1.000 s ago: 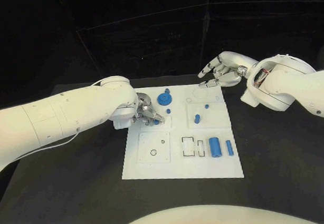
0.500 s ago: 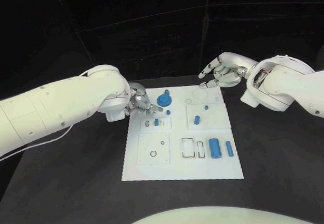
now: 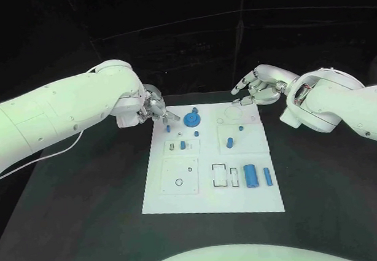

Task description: Assemble the parts on the task board

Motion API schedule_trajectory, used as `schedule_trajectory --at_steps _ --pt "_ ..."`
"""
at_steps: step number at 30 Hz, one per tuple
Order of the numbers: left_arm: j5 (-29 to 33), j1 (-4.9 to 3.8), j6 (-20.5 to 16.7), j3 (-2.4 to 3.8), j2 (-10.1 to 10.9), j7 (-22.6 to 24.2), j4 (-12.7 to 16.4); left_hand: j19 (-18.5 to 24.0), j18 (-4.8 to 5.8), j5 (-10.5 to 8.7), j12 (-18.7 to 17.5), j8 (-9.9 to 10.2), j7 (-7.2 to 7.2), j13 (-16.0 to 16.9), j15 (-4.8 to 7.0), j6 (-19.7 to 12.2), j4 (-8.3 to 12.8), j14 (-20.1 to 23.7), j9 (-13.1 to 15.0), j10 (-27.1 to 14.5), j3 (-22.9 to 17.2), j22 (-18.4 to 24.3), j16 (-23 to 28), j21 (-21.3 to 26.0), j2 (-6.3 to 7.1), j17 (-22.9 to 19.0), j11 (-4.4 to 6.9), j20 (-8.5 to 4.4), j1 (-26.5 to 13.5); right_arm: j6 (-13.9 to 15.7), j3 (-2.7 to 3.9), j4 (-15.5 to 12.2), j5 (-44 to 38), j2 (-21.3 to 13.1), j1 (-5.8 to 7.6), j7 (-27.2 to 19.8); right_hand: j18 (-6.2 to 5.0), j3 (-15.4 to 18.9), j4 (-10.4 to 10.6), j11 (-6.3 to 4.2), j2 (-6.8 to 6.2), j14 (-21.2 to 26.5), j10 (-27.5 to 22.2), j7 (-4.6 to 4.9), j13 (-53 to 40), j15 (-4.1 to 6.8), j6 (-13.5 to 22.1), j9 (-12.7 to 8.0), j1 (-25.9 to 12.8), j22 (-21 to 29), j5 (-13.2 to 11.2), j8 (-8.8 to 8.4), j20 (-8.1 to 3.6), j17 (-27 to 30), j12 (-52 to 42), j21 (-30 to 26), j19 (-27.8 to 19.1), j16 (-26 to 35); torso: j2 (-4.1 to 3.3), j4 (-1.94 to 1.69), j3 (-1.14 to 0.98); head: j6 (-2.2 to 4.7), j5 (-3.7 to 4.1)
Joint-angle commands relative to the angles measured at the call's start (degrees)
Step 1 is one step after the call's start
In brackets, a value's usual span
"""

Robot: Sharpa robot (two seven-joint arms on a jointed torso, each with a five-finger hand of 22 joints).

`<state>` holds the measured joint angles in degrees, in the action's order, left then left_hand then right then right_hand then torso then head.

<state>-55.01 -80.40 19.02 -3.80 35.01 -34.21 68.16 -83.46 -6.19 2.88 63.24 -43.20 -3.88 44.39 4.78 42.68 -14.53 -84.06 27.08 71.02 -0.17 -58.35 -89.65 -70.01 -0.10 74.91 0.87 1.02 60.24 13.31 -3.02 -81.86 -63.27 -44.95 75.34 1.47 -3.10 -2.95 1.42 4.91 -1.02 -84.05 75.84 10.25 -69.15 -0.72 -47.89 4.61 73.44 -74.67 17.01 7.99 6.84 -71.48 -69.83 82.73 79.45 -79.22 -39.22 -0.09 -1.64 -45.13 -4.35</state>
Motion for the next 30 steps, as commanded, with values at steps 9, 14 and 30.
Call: schedule_trajectory --at_steps 9,14,30 --pt "-1.65 0.09 5.58 0.03 -5.01 2.14 -11.23 0.14 0.4 -0.09 0.15 0.49 -0.23 -0.31 -0.57 0.47 0.22 -5.94 -0.78 -0.31 0.78 0.41 -0.35 0.54 -0.93 15.09 -0.55 0.6 1.72 -0.47 0.05 0.12 -0.17 0.32 0.11 -0.53 -0.4 0.27 -0.06 -0.22 0.45 -2.04 -0.09 -0.36 0.09 0.47 -0.07 0.09 -0.17 0.01 0.43 0.3 -0.22 0.07 0.19 -0.3 -0.15 0.17 -0.08 0.18 0.05 -0.11 -0.28" --pt "-2.03 0.62 6.03 0.01 -6.66 2.71 -14.06 0.15 0.39 -0.08 0.15 0.53 -0.24 -0.34 -0.58 0.57 0.26 -5.94 -0.89 -0.34 0.87 0.45 -0.35 0.57 -1.11 15.09 -0.56 0.63 1.89 -0.51 0.05 0.16 -0.26 0.44 0.11 -0.56 -0.4 0.25 -0.09 -0.24 0.51 -2.06 -0.08 -0.37 0.08 0.48 -0.04 0.08 -0.06 0.0 0.47 0.31 -0.23 -0.02 0.17 -0.3 -0.14 0.12 -0.1 0.17 0.06 -0.13 -0.35" --pt "-6.1 1.67 6.09 -0.02 -8.94 4.41 -17.68 0.06 0.4 -0.13 0.23 0.82 -0.25 -0.49 -0.62 0.99 -0.9 -5.94 -1.57 -0.44 2.75 0.15 -0.35 0.4 -1.53 15.09 -0.58 0.74 0.95 -0.7 0.05 0.42 -0.31 1.01 0.1 -0.62 -0.4 0.25 -0.09 -0.24 0.51 -2.06 -0.08 -0.37 0.08 0.48 -0.04 0.08 -0.06 0.0 0.47 0.31 -0.23 -0.02 0.17 -0.3 -0.14 0.12 0.0 0.14 -0.02 -0.28 -0.41"
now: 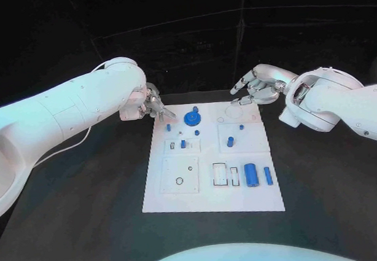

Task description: Assemble the parts on the task board

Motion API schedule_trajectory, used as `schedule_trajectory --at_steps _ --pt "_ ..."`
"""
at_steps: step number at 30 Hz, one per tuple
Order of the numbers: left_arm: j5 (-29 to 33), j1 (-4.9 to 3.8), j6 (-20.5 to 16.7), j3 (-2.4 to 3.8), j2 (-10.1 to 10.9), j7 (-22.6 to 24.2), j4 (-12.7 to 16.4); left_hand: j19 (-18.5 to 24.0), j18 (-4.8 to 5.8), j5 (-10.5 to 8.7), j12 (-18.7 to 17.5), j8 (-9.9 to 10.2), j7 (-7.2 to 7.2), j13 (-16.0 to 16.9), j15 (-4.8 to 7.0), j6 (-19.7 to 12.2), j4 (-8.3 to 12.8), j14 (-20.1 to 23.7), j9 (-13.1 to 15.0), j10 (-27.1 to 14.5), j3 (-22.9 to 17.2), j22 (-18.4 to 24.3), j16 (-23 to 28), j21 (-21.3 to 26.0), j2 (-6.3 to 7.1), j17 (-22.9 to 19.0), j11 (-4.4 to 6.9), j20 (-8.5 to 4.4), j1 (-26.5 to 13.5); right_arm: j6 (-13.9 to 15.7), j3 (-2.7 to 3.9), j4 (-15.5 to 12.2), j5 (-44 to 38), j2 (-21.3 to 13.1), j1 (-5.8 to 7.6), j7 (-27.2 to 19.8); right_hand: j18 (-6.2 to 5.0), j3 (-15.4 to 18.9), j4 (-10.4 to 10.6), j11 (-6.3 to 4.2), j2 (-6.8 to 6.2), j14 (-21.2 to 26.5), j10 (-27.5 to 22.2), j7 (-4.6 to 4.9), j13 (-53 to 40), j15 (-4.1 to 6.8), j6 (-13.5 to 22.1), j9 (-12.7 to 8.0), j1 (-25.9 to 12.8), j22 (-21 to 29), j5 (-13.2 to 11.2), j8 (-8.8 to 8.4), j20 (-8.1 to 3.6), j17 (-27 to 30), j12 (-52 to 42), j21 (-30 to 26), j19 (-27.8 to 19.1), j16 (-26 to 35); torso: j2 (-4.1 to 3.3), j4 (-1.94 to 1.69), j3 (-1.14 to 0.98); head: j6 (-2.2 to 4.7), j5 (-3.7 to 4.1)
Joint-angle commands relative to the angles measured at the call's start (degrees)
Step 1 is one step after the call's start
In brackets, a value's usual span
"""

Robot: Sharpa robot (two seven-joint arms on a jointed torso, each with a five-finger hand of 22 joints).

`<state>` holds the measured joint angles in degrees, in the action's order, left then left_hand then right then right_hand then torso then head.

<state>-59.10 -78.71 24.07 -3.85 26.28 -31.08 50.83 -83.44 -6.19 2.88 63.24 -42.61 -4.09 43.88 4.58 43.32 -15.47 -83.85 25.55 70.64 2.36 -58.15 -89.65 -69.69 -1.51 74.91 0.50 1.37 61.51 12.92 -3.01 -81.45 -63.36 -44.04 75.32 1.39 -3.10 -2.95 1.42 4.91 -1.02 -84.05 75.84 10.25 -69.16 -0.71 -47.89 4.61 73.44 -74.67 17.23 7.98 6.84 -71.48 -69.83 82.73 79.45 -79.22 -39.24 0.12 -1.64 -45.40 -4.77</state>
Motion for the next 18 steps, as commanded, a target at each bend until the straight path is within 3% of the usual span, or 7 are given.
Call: schedule_trajectory --at_steps 1,5,8,18 --pt "-2.05 0.0 1.1 0.03 -0.26 1.28 -0.4 0.04 0.4 -0.13 0.23 0.22 -0.04 0.01 -0.42 0.35 0.05 -6.15 -0.05 -0.06 0.22 -0.05 -0.35 0.09 -0.12 15.09 -0.21 0.39 -0.31 -0.3 0.05 0.01 -0.22 0.12 0.11 -0.54 -0.4 0.25 -0.09 -0.24 0.51 -2.06 -0.08 -0.37 0.08 0.48 -0.03 0.08 -0.06 0.01 0.25 0.31 -0.23 -0.01 0.17 -0.3 -0.14 0.12 0.0 -0.05 -0.01 0.05 0.02" --pt "-2.15 0.12 1.57 0.03 -0.26 1.1 -0.36 -0.02 0.45 -0.13 0.26 0.26 -0.04 0.03 -0.42 0.36 -0.01 -6.15 -0.12 -0.06 0.37 -0.3 -0.35 -0.07 -0.17 15.09 -0.21 0.4 -0.3 -0.27 0.05 0.02 -0.22 0.16 0.11 -0.56 -0.4 0.25 -0.09 -0.24 0.51 -2.06 -0.08 -0.37 0.08 0.48 -0.03 0.08 -0.06 0.01 0.25 0.31 -0.23 -0.01 0.17 -0.3 -0.14 0.12 -0.04 0.1 -0.01 0.03 -0.09" --pt "-2.19 0.27 1.9 0.03 -0.38 1.02 -0.51 -0.03 0.45 -0.12 0.3 0.34 -0.05 0.05 -0.43 0.36 0.08 -6.15 -0.23 -0.06 0.46 -0.34 -0.35 -0.1 -0.36 15.09 -0.22 0.41 0.01 -0.24 0.05 0.02 -0.22 0.18 0.11 -0.57 -0.4 0.25 -0.09 -0.24 0.51 -2.06 -0.08 -0.37 0.08 0.48 -0.03 0.08 -0.06 0.01 0.25 0.31 -0.23 -0.01 0.17 -0.3 -0.14 0.12 0.02 -0.06 -0.01 -0.01 0.05" --pt "-2.22 0.85 2.56 0.03 -1.01 1.26 -1.53 -0.06 0.46 -0.11 0.36 0.5 -0.1 0.01 -0.47 0.43 0.46 -6.15 -0.56 -0.09 0.76 -0.42 -0.35 -0.15 -0.81 15.09 -0.26 0.44 0.96 -0.25 0.05 0.06 -0.22 0.34 0.11 -0.61 -0.4 0.25 -0.09 -0.24 0.51 -2.06 -0.08 -0.37 0.08 0.48 -0.03 0.08 -0.06 0.01 0.25 0.31 -0.23 -0.01 0.17 -0.3 -0.14 0.12 0.03 -0.08 0.0 -0.13 0.08"
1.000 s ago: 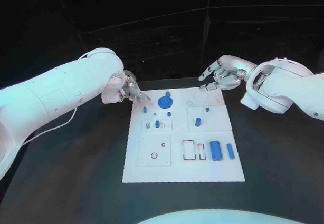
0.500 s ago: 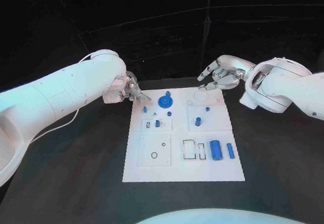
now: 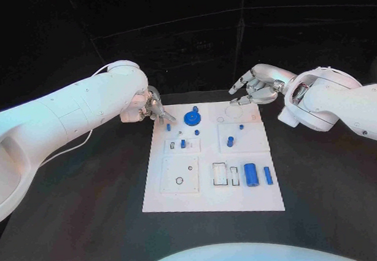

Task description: Assemble the parts on the task board

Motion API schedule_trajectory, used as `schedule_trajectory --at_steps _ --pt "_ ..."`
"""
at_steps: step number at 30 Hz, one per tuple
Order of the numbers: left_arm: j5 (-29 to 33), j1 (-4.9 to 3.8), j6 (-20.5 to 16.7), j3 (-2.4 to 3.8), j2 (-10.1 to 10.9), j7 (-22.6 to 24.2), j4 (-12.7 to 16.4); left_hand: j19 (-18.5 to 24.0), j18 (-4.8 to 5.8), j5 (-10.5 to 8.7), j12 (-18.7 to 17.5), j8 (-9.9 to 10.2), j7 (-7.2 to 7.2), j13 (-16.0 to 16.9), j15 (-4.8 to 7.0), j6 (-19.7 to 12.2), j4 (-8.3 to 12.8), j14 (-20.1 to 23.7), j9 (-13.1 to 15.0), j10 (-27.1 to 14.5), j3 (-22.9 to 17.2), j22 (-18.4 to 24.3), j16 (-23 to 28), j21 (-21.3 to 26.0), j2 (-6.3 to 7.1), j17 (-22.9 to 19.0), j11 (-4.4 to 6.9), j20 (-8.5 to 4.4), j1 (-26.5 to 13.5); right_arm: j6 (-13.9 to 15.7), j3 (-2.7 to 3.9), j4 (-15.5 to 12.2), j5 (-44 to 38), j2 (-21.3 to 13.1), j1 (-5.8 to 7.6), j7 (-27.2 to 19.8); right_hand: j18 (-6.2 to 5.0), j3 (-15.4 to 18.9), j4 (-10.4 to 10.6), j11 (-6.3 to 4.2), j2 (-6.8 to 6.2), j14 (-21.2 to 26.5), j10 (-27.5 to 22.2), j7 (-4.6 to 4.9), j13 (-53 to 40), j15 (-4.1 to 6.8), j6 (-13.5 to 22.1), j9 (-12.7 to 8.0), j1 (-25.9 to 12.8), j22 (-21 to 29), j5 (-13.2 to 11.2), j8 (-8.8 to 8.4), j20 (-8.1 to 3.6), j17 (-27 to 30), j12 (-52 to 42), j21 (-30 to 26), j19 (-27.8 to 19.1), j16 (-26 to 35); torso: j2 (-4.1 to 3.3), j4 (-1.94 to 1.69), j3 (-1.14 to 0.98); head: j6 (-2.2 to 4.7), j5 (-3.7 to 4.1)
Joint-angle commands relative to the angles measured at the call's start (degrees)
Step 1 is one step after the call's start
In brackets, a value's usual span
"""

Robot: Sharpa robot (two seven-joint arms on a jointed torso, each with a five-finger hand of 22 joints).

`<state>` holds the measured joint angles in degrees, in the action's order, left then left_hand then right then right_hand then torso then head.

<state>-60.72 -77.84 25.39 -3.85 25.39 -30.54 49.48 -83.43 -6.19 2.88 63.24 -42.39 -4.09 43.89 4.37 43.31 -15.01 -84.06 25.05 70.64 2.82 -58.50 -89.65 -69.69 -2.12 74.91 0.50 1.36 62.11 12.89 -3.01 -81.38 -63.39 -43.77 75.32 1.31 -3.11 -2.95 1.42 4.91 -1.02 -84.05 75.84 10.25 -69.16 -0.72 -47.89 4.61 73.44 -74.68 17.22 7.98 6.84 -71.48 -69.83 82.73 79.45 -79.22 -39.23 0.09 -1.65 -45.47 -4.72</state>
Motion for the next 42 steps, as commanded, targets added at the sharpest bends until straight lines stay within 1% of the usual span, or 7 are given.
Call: schedule_trajectory --at_steps 1,9,15,27,31,36,42 --pt "-0.61 0.02 1.28 0.03 -0.15 0.76 -0.22 -0.07 0.46 -0.1 0.36 0.29 -0.1 0.0 -0.26 0.44 0.0 -5.94 -0.07 -0.09 0.3 -0.08 -0.35 -0.15 -0.21 15.09 -0.26 0.45 0.36 -0.22 0.05 0.0 -0.2 0.08 0.11 -0.54 -0.39 0.26 -0.08 -0.24 0.51 -2.06 -0.08 -0.37 0.09 0.48 -0.03 0.08 -0.06 0.01 0.25 0.32 -0.23 -0.01 0.17 -0.3 -0.14 0.13 0.02 -0.05 0.0 -0.06 0.03" --pt "-0.61 0.43 1.4 0.03 -0.56 1.35 -0.44 -0.1 0.49 -0.1 0.4 0.35 -0.12 -0.01 -0.27 0.47 0.11 -5.94 -0.21 -0.1 0.38 -0.22 -0.35 -0.25 -0.53 15.09 -0.28 0.47 0.69 -0.26 0.05 0.04 -0.2 0.23 0.11 -0.55 -0.4 0.27 -0.1 -0.23 0.63 -2.07 -0.11 -0.35 0.13 0.49 0.1 0.05 0.08 0.05 0.29 0.3 -0.25 0.01 0.2 -0.34 -0.16 0.16 0.02 -0.08 0.02 -0.15 0.13" --pt "-0.61 0.55 1.27 0.03 -0.68 1.63 -0.44 -0.09 0.48 -0.09 0.39 0.4 -0.14 -0.07 -0.29 0.48 0.18 -5.94 -0.29 -0.14 0.42 -0.2 -0.35 -0.23 -0.75 15.09 -0.3 0.48 0.89 -0.26 0.05 0.03 -0.2 0.2 0.11 -0.49 -0.4 0.27 -0.1 -0.23 0.63 -2.07 -0.11 -0.35 0.13 0.49 0.1 0.05 0.08 0.05 0.29 0.3 -0.25 0.01 0.2 -0.34 -0.16 0.16 -0.01 0.05 0.0 -0.2 0.18" --pt "-0.6 0.61 1.2 0.03 -0.85 2.02 -0.34 -0.09 0.5 -0.08 0.45 0.53 -0.21 -0.13 -0.35 0.56 0.66 -5.94 -0.62 -0.18 0.57 -0.31 -0.35 -0.3 -1.38 15.09 -0.36 0.54 1.81 -0.28 0.05 -0.01 -0.2 0.23 0.11 -0.48 -0.4 0.27 -0.1 -0.23 0.63 -2.07 -0.11 -0.35 0.13 0.49 0.1 0.05 0.08 0.05 0.29 0.3 -0.25 0.01 0.2 -0.34 -0.16 0.16 0.04 -0.1 0.0 -0.26 0.36" --pt "-0.59 0.62 1.22 0.03 -0.9 2.26 -0.4 -0.06 0.48 -0.08 0.51 0.62 -0.27 -0.19 -0.39 0.67 1.38 -5.94 -0.93 -0.23 0.36 -0.26 -0.35 -0.26 -2.38 15.09 -0.4 0.58 3.01 -0.3 0.05 -0.01 -0.2 0.26 0.11 -0.48 -0.4 0.27 -0.1 -0.23 0.63 -2.07 -0.11 -0.35 0.13 0.49 0.1 0.05 0.08 0.05 0.29 0.3 -0.25 0.01 0.2 -0.34 -0.16 0.16 0.02 -0.08 -0.01 -0.27 0.38" --pt "-0.58 0.64 1.62 0.03 -0.95 2.38 -0.46 -0.06 0.5 -0.1 0.53 0.8 -0.4 -0.36 -0.46 0.76 3.48 -5.94 -1.41 -0.33 -0.63 -0.39 -0.35 -0.32 -3.77 15.09 -0.5 0.64 5.71 -0.35 0.05 -0.02 -0.2 0.27 0.11 -0.46 -0.4 0.27 -0.11 -0.24 0.71 -2.1 -0.07 -0.35 0.09 0.49 0.12 0.04 0.18 0.05 0.32 0.33 -0.25 -0.07 0.14 -0.34 -0.14 0.12 0.02 -0.04 -0.01 -0.26 0.32" --pt "-0.58 0.67 2.27 0.03 -1.06 2.21 -0.61 -0.07 0.52 -0.1 0.54 0.89 -0.47 -0.43 -0.51 0.84 4.35 -5.94 -1.63 -0.37 -0.68 -0.49 -0.35 -0.38 -3.81 15.09 -0.55 0.69 6.45 -0.32 0.05 -0.02 -0.2 0.24 0.11 -0.51 -0.39 0.26 -0.11 -0.24 0.73 -2.1 -0.05 -0.36 0.06 0.49 0.12 0.04 0.2 0.01 0.33 0.34 -0.26 -0.07 0.11 -0.33 -0.12 0.12 0.02 -0.1 0.02 -0.34 0.29"
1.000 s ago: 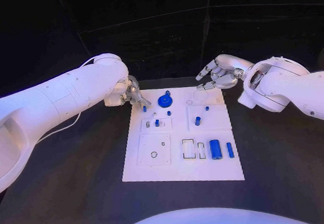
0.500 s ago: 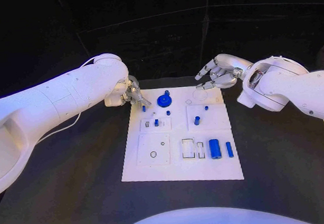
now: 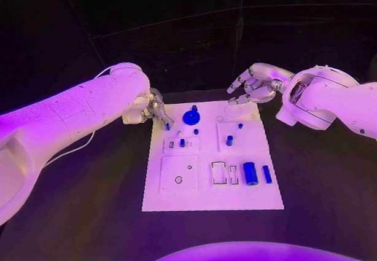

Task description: Assemble the parts on the task board

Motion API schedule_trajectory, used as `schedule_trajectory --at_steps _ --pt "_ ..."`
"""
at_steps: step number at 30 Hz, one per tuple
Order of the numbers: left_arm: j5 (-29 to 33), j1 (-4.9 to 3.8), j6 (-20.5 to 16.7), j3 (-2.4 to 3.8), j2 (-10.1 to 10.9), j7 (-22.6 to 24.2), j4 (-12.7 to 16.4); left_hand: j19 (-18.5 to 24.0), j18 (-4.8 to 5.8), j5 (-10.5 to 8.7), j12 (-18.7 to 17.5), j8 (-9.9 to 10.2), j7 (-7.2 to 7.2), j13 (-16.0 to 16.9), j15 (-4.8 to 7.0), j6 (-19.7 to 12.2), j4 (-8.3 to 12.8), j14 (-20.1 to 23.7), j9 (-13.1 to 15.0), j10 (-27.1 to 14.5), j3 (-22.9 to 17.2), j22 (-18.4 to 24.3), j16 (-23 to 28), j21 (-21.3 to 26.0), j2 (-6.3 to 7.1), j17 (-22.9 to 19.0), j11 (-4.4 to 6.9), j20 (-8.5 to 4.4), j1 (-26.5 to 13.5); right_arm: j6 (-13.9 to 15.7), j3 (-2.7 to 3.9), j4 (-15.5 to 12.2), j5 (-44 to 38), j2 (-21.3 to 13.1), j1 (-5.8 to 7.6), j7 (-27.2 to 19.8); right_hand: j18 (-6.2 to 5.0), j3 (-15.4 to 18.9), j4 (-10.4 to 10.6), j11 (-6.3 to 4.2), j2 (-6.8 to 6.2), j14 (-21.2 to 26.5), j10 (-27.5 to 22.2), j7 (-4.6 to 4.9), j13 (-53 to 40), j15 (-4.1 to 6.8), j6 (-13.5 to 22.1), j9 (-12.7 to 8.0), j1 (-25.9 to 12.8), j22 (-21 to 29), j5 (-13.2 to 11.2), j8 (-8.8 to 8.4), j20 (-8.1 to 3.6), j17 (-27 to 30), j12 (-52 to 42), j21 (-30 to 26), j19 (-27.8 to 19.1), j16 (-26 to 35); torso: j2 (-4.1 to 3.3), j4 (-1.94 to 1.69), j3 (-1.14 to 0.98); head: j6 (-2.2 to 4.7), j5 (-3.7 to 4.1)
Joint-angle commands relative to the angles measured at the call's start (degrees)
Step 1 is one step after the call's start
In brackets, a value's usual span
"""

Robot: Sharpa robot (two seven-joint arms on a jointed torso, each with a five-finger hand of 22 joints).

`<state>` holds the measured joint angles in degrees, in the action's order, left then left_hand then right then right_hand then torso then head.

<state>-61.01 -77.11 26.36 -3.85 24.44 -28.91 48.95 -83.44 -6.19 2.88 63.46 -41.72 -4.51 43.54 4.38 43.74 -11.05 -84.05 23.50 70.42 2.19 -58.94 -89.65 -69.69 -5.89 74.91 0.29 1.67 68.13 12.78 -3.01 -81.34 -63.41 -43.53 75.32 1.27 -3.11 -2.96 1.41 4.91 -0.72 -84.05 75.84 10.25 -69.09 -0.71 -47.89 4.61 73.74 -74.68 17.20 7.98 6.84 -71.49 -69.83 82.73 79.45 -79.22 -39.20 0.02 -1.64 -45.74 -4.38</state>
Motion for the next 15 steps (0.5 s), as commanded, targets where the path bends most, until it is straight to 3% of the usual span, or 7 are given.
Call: schedule_trajectory --at_steps 1,15 --pt "-0.29 -0.06 1.36 0.03 -0.12 0.53 -0.09 -0.07 0.53 -0.11 0.34 0.22 -0.05 -0.05 -0.52 0.41 0.44 -5.95 -0.1 -0.15 -0.03 -0.07 -0.35 -0.39 -0.01 15.09 -0.34 0.38 0.45 -0.19 0.05 -0.07 -0.18 -0.01 0.11 -0.49 -0.38 0.27 -0.1 -0.24 0.45 -2.1 -0.03 -0.36 -0.04 0.49 0.12 0.04 -0.09 -0.01 0.36 0.35 -0.26 -0.08 0.07 -0.31 -0.09 0.12 -0.01 -0.05 0.01 -0.06 -0.03" --pt "-0.28 0.0 1.62 0.02 -0.32 0.25 -0.25 -0.07 0.53 -0.12 0.34 0.29 -0.11 -0.11 -0.56 0.43 0.72 -5.95 -0.22 -0.17 0.27 -0.09 -0.35 -0.4 0.32 15.09 -0.39 0.4 0.44 -0.07 0.05 0.01 -0.18 -0.1 0.11 -0.55 -0.37 0.26 -0.11 -0.24 0.48 -2.12 0.04 -0.36 -0.13 0.5 0.11 0.05 -0.06 -0.09 0.38 0.36 -0.26 -0.15 -0.01 -0.28 -0.04 0.08 -0.01 -0.01 -0.02 -0.06 -0.02"
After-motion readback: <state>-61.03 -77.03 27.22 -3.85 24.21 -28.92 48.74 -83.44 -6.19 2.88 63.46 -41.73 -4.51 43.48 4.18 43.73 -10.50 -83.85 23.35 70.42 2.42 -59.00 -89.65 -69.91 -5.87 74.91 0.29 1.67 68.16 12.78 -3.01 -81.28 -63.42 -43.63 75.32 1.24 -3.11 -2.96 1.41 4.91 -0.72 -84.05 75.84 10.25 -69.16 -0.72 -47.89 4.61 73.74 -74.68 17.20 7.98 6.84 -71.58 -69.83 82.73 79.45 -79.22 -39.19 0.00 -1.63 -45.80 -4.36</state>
